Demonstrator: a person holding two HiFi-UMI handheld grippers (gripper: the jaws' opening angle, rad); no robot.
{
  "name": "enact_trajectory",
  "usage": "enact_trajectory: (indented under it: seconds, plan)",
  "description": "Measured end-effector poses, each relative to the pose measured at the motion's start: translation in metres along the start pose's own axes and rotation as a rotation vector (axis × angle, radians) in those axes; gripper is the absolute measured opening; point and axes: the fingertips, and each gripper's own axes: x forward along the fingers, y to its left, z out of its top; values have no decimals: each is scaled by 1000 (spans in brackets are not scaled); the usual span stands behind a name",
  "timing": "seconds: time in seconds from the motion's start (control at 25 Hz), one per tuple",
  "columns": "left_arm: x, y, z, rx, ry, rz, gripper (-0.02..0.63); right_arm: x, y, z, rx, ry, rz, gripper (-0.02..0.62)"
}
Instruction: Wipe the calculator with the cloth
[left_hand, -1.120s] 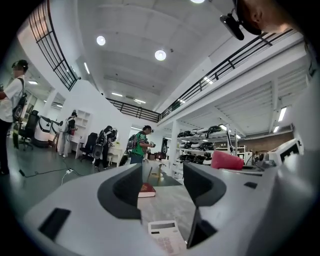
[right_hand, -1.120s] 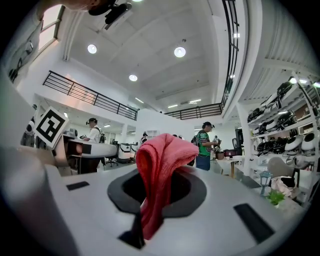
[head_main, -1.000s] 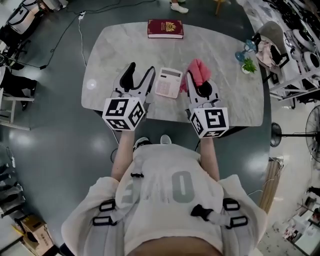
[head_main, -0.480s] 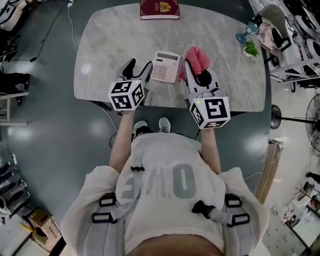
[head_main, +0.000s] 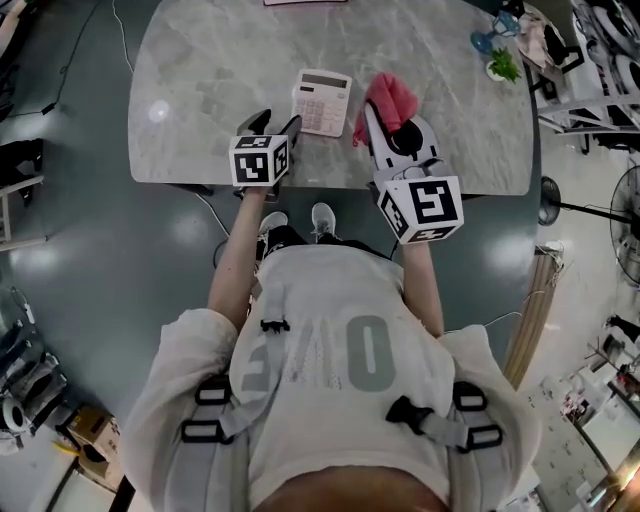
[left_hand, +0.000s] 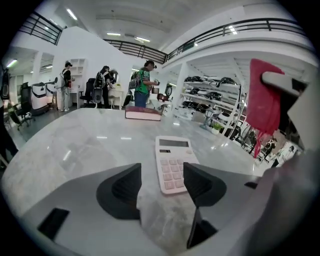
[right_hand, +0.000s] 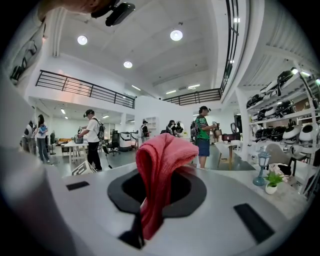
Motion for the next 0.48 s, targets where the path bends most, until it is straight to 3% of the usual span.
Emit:
enact_trajectory:
  seconds: [0.48]
  plan:
    - [22, 5, -45, 84, 151, 39, 265, -7, 1, -21, 25, 47, 2, 60]
